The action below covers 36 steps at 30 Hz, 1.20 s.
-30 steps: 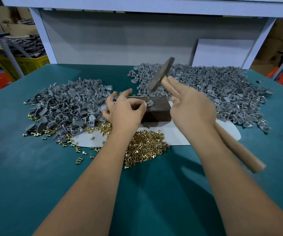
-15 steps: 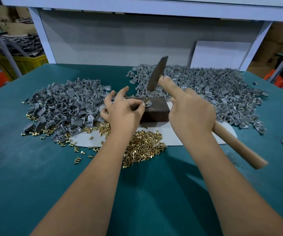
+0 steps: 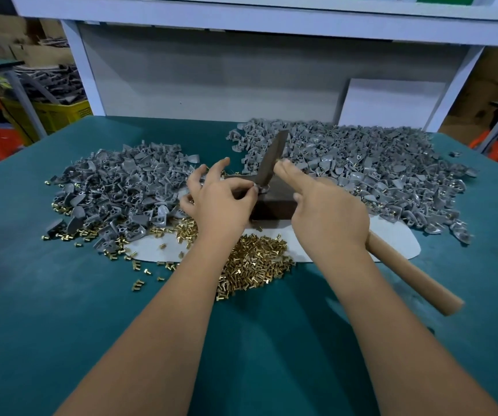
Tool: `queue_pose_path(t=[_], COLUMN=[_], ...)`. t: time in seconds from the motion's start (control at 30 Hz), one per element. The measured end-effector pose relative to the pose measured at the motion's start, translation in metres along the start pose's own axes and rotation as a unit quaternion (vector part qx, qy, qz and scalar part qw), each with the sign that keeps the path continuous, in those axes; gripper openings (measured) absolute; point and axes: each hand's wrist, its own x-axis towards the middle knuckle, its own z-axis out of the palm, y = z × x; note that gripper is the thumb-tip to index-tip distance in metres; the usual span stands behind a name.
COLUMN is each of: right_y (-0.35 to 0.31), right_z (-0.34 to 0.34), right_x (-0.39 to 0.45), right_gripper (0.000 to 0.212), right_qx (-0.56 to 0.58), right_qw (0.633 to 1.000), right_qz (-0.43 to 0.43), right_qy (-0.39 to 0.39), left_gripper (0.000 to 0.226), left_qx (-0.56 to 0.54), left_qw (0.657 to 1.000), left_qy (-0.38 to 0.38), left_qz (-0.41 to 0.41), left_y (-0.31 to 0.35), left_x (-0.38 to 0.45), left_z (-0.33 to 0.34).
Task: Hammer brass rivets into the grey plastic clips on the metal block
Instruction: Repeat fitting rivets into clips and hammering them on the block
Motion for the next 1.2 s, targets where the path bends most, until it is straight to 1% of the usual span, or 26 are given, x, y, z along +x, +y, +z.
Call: queue_pose_path(t=[0.07,0.17,0.23,0.33,0.4,0.47,0.5,0.57,0.6,0.63,0.67,0.73,0.77,0.83,0.9,1.0,1.13,1.2], right_y=[0.003,0.013,0.023,0.036,0.044,0.049,0.051,0.050,0.046,0.038,0.028,0.006,-0.002,-0.008,-0.008,-0.007,-0.009,-0.009], right_z=[0.002,0.003,0.006,0.014,0.018,0.021,0.022,0.024,0.024,0.023,0.022,0.023,0.024,0.028,0.030,0.032,0.034,0.035], right_x=[0.003,0.007,0.010,0.013,0.014,0.015,0.014,0.013,0.014,0.016,0.018,0.021,0.022,0.025,0.028,0.031,0.033,0.033], right_gripper=[0.068,0.067,0.066,0.064,0.058,0.041,0.032,0.027,0.028,0.030,0.032,0.034,0.033,0.030,0.024,0.015,0.003,0.005], right_qx=[0.018,0.035,0.028,-0.001,0.000,0.000,-0.021,-0.065,-0.054,-0.009,0.060,0.183,0.213,0.216,0.198,0.190,0.177,0.162], right_qw=[1.000,0.997,0.996,0.993,0.987,0.981,0.981,0.985,0.990,0.995,0.996,0.983,0.976,0.972,0.976,0.978,0.978,0.979], right_qz=[0.017,0.053,0.075,0.118,0.145,0.161,0.160,0.141,0.125,0.101,0.070,0.001,-0.027,-0.060,-0.065,-0.070,-0.099,-0.113], right_qy=[-0.002,0.040,0.038,-0.021,-0.073,-0.107,-0.110,-0.074,-0.041,-0.013,-0.002,-0.023,-0.043,-0.064,-0.060,-0.049,-0.057,-0.057], left_gripper=[0.010,0.010,0.010,0.009,0.008,0.007,0.007,0.007,0.006,0.005,0.004,0.004,0.006,0.009,0.010,0.010,0.011,0.009], left_qx=[0.012,0.021,0.012,-0.004,-0.004,-0.002,-0.002,0.000,0.001,0.003,0.007,0.025,0.032,0.040,0.048,0.054,0.060,0.064], left_qw=[1.000,1.000,0.999,0.999,0.999,0.999,0.999,0.999,0.999,0.999,0.999,0.996,0.992,0.985,0.979,0.975,0.969,0.968], left_qy=[-0.008,-0.023,-0.030,-0.038,-0.041,-0.041,-0.041,-0.039,-0.035,-0.028,-0.018,0.003,0.012,0.026,0.033,0.033,0.042,0.048], left_qz=[-0.001,0.005,0.003,-0.002,-0.001,-0.001,-0.001,0.002,0.009,0.020,0.037,0.091,0.121,0.168,0.194,0.214,0.237,0.237], left_y=[-0.002,-0.005,-0.007,-0.008,-0.009,-0.009,-0.008,-0.007,-0.006,-0.006,-0.006,-0.007,-0.007,-0.007,-0.007,-0.007,-0.008,-0.009], left_x=[0.001,0.004,0.004,0.005,0.005,0.006,0.006,0.005,0.005,0.004,0.004,0.003,0.003,0.001,0.001,0.001,0.001,0.002], left_z=[0.001,0.003,0.004,0.004,0.004,0.004,0.004,0.003,0.002,0.002,0.001,0.000,0.000,-0.002,-0.003,-0.003,-0.001,-0.001])
